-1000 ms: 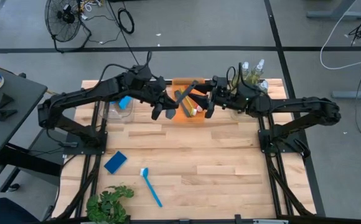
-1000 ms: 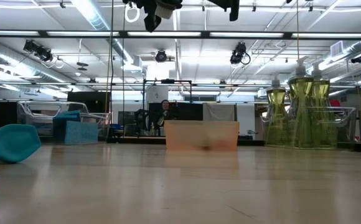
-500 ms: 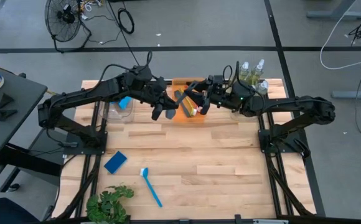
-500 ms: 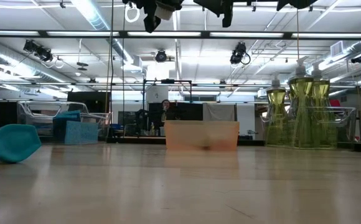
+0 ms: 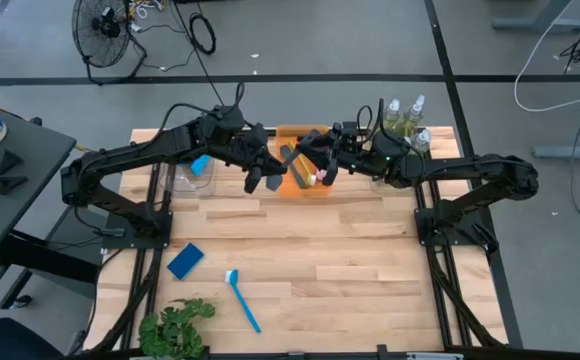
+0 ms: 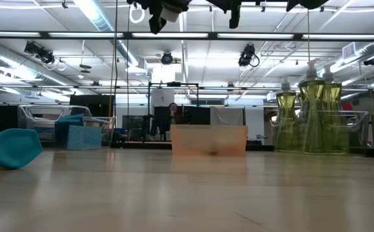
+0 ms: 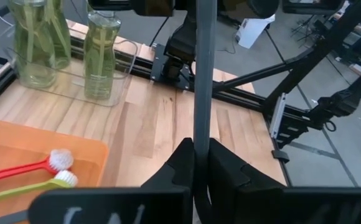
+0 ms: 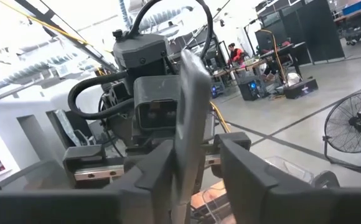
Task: Pick & Place Kitchen Sink Supplies
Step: Put the gray dish brush into the orange bin
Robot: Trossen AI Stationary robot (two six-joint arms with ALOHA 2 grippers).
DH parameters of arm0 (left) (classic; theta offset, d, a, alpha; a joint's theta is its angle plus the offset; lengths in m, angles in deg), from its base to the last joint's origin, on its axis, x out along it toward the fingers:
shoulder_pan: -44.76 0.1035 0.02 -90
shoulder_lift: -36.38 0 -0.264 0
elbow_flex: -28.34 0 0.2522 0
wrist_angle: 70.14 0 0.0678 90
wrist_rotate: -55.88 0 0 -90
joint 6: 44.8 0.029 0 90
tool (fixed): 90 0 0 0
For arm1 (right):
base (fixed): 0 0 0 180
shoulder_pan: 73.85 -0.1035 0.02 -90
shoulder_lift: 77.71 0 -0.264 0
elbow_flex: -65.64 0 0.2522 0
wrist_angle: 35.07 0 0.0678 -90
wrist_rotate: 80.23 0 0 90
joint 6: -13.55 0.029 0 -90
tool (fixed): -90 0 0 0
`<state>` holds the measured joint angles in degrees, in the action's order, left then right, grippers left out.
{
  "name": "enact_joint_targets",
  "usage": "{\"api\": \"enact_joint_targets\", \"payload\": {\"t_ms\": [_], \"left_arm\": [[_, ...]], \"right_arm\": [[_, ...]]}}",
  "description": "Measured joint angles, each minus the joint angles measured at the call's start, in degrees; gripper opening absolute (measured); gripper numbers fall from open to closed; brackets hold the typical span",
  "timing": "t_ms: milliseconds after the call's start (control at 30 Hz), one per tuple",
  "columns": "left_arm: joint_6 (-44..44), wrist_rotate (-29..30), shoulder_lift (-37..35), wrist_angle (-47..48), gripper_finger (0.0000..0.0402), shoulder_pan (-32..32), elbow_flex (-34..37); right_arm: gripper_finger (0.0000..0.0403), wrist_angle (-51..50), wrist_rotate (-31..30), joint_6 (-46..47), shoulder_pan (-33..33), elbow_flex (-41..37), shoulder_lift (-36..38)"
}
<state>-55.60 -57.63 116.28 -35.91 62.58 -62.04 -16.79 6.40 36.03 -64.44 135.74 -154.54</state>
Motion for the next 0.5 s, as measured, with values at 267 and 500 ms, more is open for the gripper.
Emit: {"api": "enact_joint_targets", "payload": {"t_ms": [267, 500], "left_arm": [[0.1, 1.9, 0.0, 0.1, 0.0054, 0.0, 0.0], [0.2, 1.8, 0.0, 0.4, 0.0037, 0.0, 0.0]], "right_arm": [[0.0056, 0.0, 0.0, 0.0, 0.0, 0.0, 0.0], [0.0017, 0.2, 0.6, 0.1, 0.0, 0.0, 0.0]]}}
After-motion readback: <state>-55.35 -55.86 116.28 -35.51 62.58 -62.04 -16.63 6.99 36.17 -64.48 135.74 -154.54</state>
